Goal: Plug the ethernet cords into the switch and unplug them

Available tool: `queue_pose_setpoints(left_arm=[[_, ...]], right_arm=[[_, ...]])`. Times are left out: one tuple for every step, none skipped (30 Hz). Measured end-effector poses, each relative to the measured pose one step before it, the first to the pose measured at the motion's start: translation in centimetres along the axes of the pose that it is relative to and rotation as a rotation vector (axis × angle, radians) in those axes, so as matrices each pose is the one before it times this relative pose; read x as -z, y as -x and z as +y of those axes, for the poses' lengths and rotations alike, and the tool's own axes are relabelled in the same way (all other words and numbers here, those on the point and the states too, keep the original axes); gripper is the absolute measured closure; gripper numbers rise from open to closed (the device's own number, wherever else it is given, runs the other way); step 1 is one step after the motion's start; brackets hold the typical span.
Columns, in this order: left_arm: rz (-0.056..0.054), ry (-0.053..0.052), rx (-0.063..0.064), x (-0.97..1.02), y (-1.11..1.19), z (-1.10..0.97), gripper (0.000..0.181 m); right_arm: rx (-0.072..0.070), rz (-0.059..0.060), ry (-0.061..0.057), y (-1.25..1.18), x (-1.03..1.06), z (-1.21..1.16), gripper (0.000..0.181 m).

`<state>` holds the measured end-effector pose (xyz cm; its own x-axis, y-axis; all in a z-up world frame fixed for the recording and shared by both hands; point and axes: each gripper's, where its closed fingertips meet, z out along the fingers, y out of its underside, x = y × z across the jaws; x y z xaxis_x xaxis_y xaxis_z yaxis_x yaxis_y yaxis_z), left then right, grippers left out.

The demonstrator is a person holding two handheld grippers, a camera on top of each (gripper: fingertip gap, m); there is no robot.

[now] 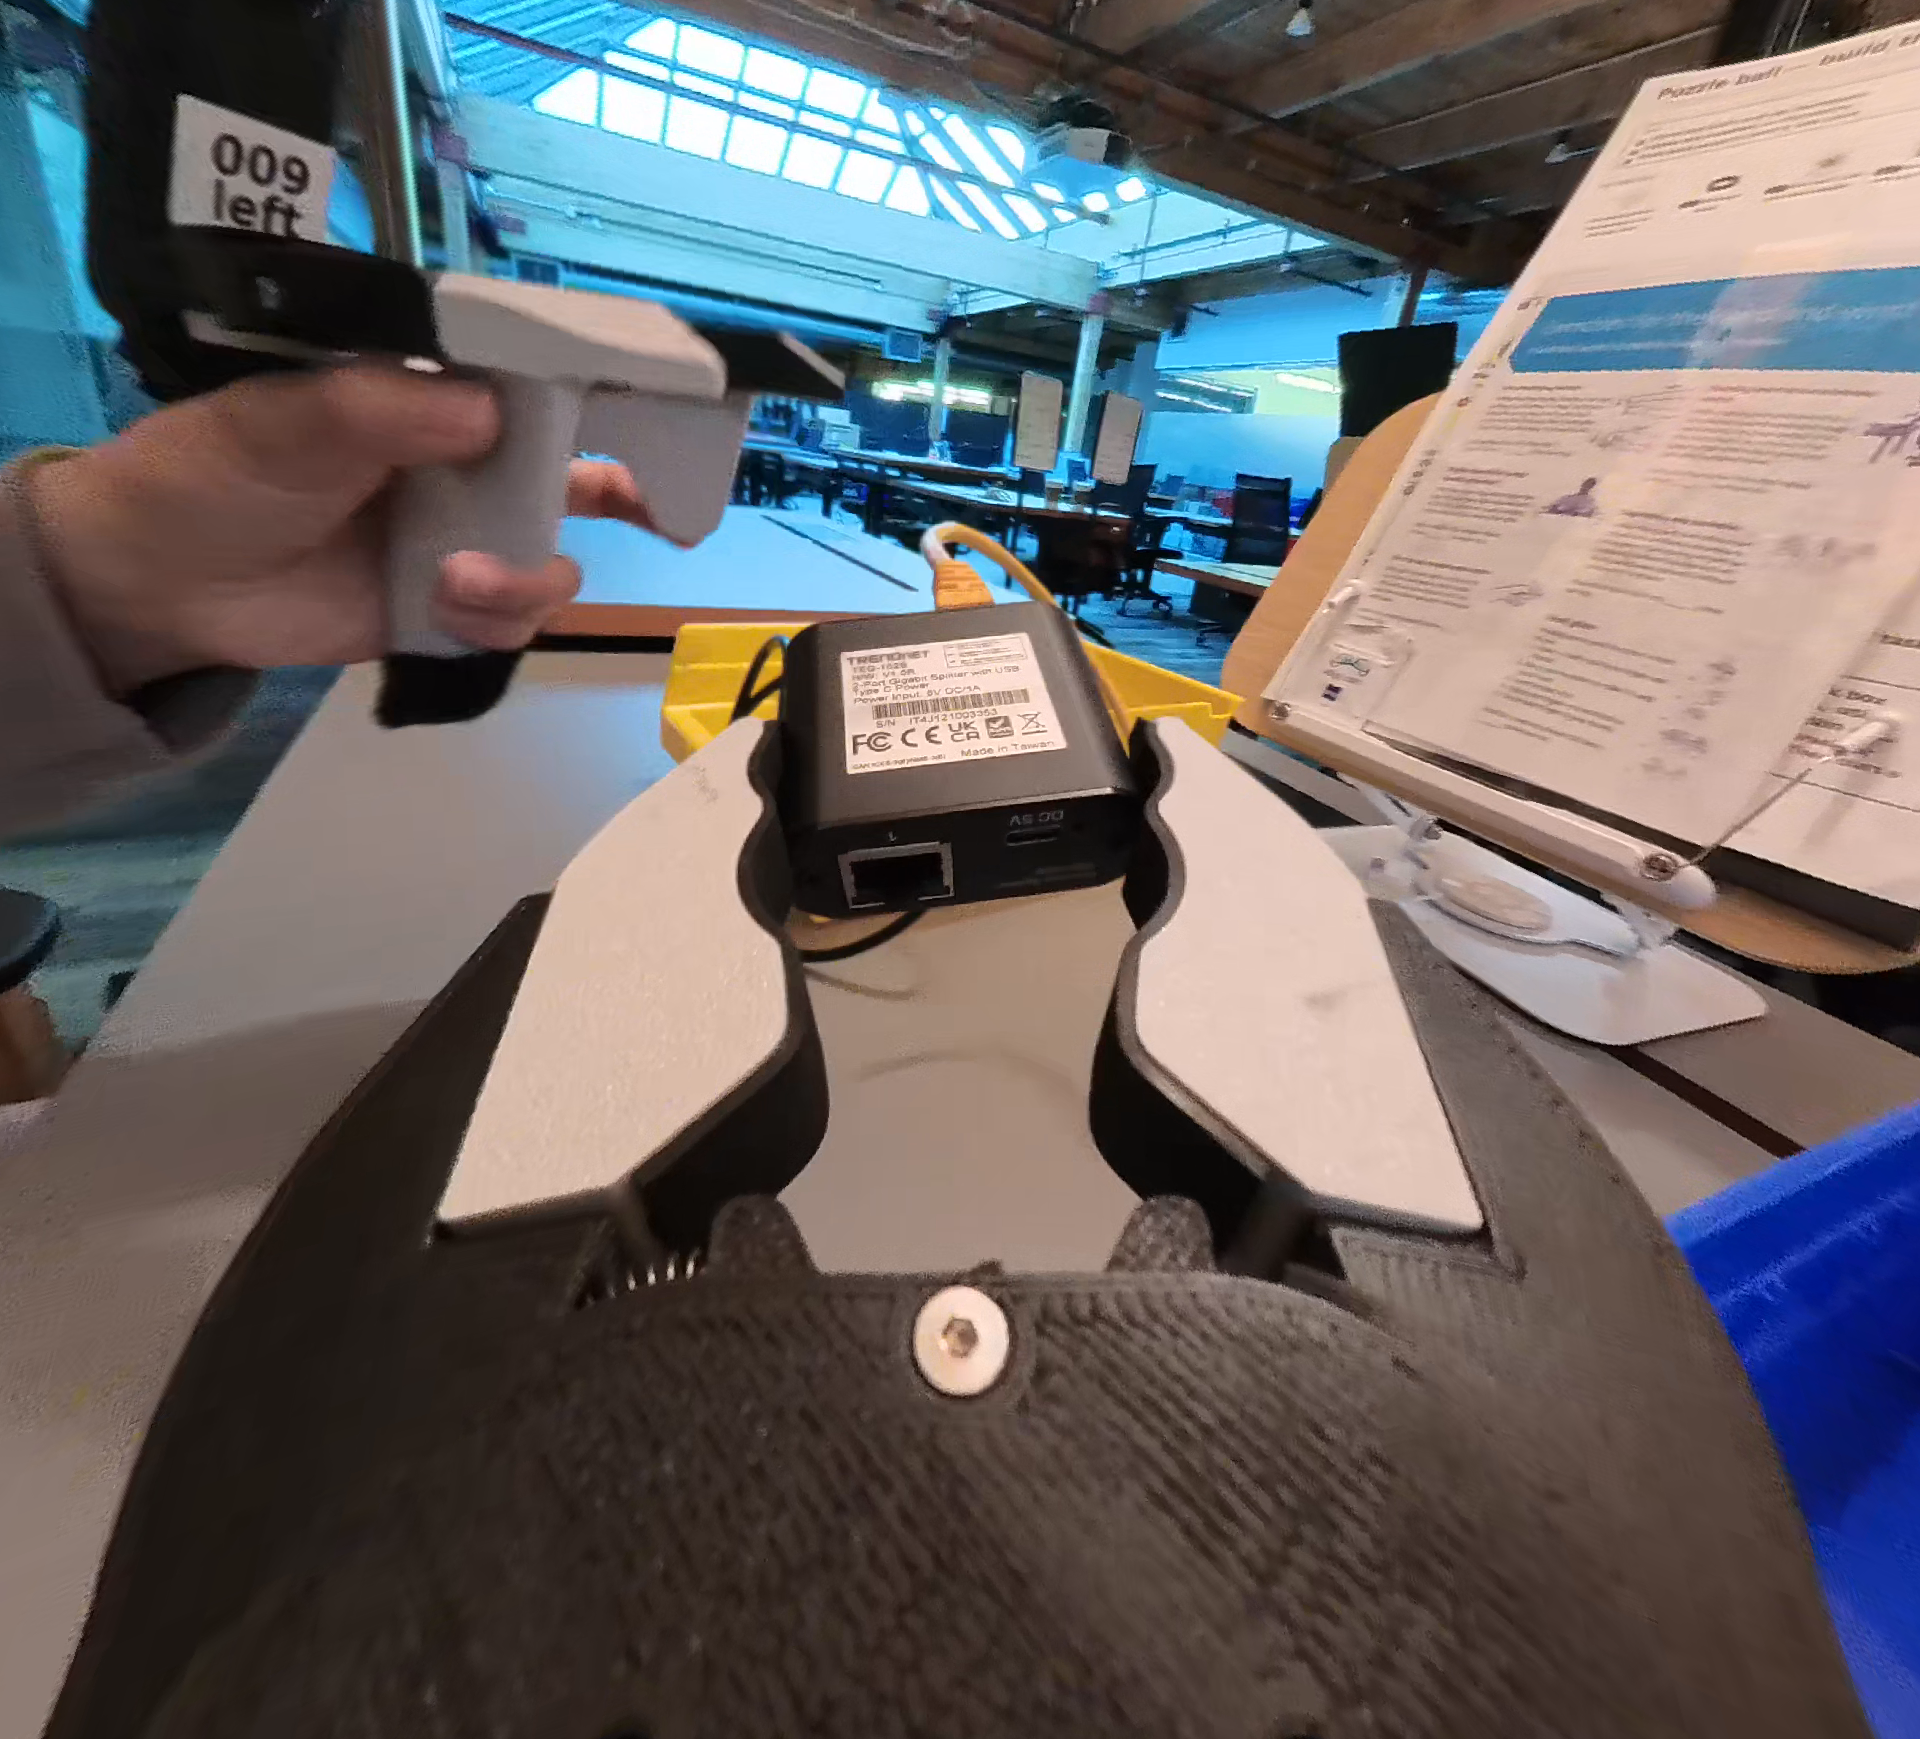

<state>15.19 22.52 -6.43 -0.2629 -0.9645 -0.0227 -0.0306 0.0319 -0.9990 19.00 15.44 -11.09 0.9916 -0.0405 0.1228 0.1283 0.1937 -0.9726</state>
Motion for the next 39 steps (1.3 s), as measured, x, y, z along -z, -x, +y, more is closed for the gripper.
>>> queue_pose_setpoints(left_arm=[[0.0284, 0.0817, 0.0548, -0.429, -0.777, 1.576, 0.116], [0.0628, 0.0686, 0.0695, -0.675, -1.037, 1.434, 0.113], [0.0762, 0.0455, 0.0806, -0.779, -0.97, 1.101, 0.116], [0.0802, 0.0315, 0.0912, -0.808, -0.757, 0.841, 0.123], [0.0897, 0.0231, 0.0978, -0.743, -0.674, 0.575, 0.124], [0.0916, 0.0194, 0.0963, -0.621, -0.584, 0.365, 0.127], [0.0802, 0.0186, 0.0809, -0.503, -0.414, 0.253, 0.132], [0.0718, 0.0183, 0.0614, -0.412, -0.367, 0.242, 0.138], [0.0532, 0.0151, 0.0479, -0.336, -0.187, 0.194, 0.148], [0.0311, 0.0044, 0.0368, -0.242, -0.023, 0.079, 0.152], [0.0297, -0.014, 0.0209, -0.109, -0.079, -0.16, 0.153], [0.0134, -0.0079, 0.0164, -0.055, 0.094, -0.052, 0.153], [0.0087, 0.0076, 0.0273, -0.033, 0.189, 0.16, 0.154], [0.0207, 0.0098, 0.0387, -0.049, 0.122, 0.197, 0.155], [0.0288, 0.0017, 0.0456, -0.036, 0.032, 0.118, 0.156], [0.0196, -0.0003, 0.0368, -0.008, 0.076, 0.061, 0.157], [0.0058, -0.0002, 0.0193, -0.002, 0.118, 0.016, 0.157], [-0.0046, 0.007, 0.0036, -0.036, 0.094, 0.053, 0.157], [-0.0084, 0.0091, -0.0081, -0.037, 0.009, 0.052, 0.157], [-0.0118, 0.0049, -0.0096, -0.03, -0.049, -0.031, 0.157], [-0.015, 0.0075, -0.0122, -0.015, -0.043, -0.028, 0.157], [-0.0196, 0.0072, -0.0134, -0.012, 0.03, -0.061, 0.157], [-0.0151, 0.0118, -0.0111, 0.009, 0.019, 0.006, 0.158], [-0.0097, 0.0212, -0.0125, 0.034, -0.011, 0.094, 0.158], [-0.0076, 0.0129, -0.0064, 0.066, -0.023, -0.001, 0.158], [0.0004, 0.0023, 0.0017, 0.098, -0.129, -0.111, 0.158], [0.0076, 0.0066, 0.0041, 0.087, -0.189, -0.049, 0.158], [-0.0002, -0.0003, 0.0061, 0.076, -0.086, -0.085, 0.158], [-0.0045, -0.0027, 0.0018, 0.013, 0.003, -0.056, 0.158], [-0.0054, -0.0039, 0.0011, -0.032, 0.022, -0.046, 0.158], [-0.0096, -0.0094, 0.0004, -0.021, 0.091, -0.105, 0.158], [-0.0129, -0.0082, -0.0038, -0.005, 0.217, -0.076, 0.158], [-0.0028, -0.0049, 0.0048, -0.001, 0.144, -0.031, 0.158], [0.0116, -0.0095, 0.015, -0.002, -0.072, -0.062, 0.158], [0.004, -0.0043, 0.0017, -0.002, -0.025, 0.015, 0.158], [0.0025, 0.0036, -0.0071, -0.014, -0.012, 0.086, 0.158], [0.0074, -0.0012, 0.0035, -0.026, -0.079, 0.01, 0.158], [0.0126, -0.0011, 0.0094, -0.023, -0.148, -0.051, 0.158], [0.0084, 0.0028, 0.0037, 0.003, -0.09, -0.035, 0.158]], right_arm=[[0.0175, -0.0014, -0.0049, 0.088, 0.007, -0.046, 0.118], [0.0104, 0.0013, -0.0164, 0.143, -0.017, -0.134, 0.118], [0.0004, 0.0074, -0.0093, 0.059, -0.108, -0.022, 0.118], [0.0054, 0.0013, -0.0038, 0.197, -0.142, 0.063, 0.118], [0.0121, -0.0104, -0.006, 0.402, -0.123, 0.02, 0.118], [0.0091, -0.0121, 0.0065, 0.411, -0.158, 0.152, 0.118], [0.0188, -0.0043, 0.0121, 0.311, -0.138, 0.179, 0.118], [0.0266, 0.0019, 0.0086, 0.232, -0.095, 0.104, 0.118], [0.0118, -0.0151, 0.011, 0.367, -0.111, 0.146, 0.118], [0.009, -0.0112, 0.0064, 0.298, -0.067, 0.094, 0.118], [0.0154, 0.0216, -0.0066, -0.154, 0.04, -0.061, 0.118], [-0.0042, 0.0067, 0.0002, -0.117, 0.008, 0.049, 0.118], [-0.0109, -0.0131, 0.0082, 0.008, 0.017, 0.21, 0.119], [0.0042, -0.0124, -0.0044, 0.072, 0.113, 0.067, 0.119], [0.0058, -0.0041, -0.015, 0.059, 0.133, -0.075, 0.119], [-0.0136, -0.0084, -0.0113, 0.064, 0.083, -0.039, 0.119], [-0.0241, -0.0077, -0.007, 0.01, 0.033, -0.034, 0.119], [-0.0161, -0.0024, -0.0082, -0.036, 0.005, -0.058, 0.119], [-0.0089, -0.0023, -0.0101, -0.022, 0.025, -0.119, 0.119], [-0.0079, -0.0012, -0.0042, -0.041, 0.048, -0.08, 0.12], [-0.0019, -0.0037, 0.0025, -0.001, 0.024, -0.029, 0.12], [0.0056, 0.0004, 0.0123, -0.034, 0.008, 0.082, 0.12], [0.0114, 0.0022, 0.0132, 0.001, -0.025, 0.101, 0.12], [0.0073, -0.0056, 0.007, 0.109, -0.012, 0.043, 0.12], [0.0044, -0.0054, 0.0075, 0.136, -0.058, 0.057, 0.12], [0.0124, 0.0007, 0.0165, 0.059, -0.072, 0.193, 0.119], [0.0195, -0.0001, 0.022, 0.094, -0.077, 0.289, 0.118], [0.016, 0.0008, 0.0099, 0.108, -0.068, 0.098, 0.117], [0.0081, 0.0097, 0.0047, -0.051, -0.038, -0.008, 0.118], [0.0111, 0.018, -0.0109, -0.167, 0.024, -0.233, 0.119], [0.0037, 0.0158, -0.0138, -0.17, 0.015, -0.26, 0.119], [-0.0137, 0.0055, -0.0086, -0.127, -0.016, -0.171, 0.119], [-0.0098, 0.0054, -0.0103, -0.129, 0.055, -0.186, 0.122], [-0.0031, -0.0016, -0.0037, -0.015, 0.058, -0.072, 0.122], [-0.0126, -0.0123, 0.003, 0.043, 0.058, 0.002, 0.122], [-0.0046, -0.017, 0.0017, 0.078, 0.13, 0.012, 0.123], [0.0061, -0.0026, -0.004, -0.006, 0.132, -0.064, 0.123], [0.0003, 0.0093, -0.0091, -0.124, 0.111, -0.112, 0.12], [-0.0091, -0.0008, -0.0056, -0.036, 0.05, -0.074, 0.118]])
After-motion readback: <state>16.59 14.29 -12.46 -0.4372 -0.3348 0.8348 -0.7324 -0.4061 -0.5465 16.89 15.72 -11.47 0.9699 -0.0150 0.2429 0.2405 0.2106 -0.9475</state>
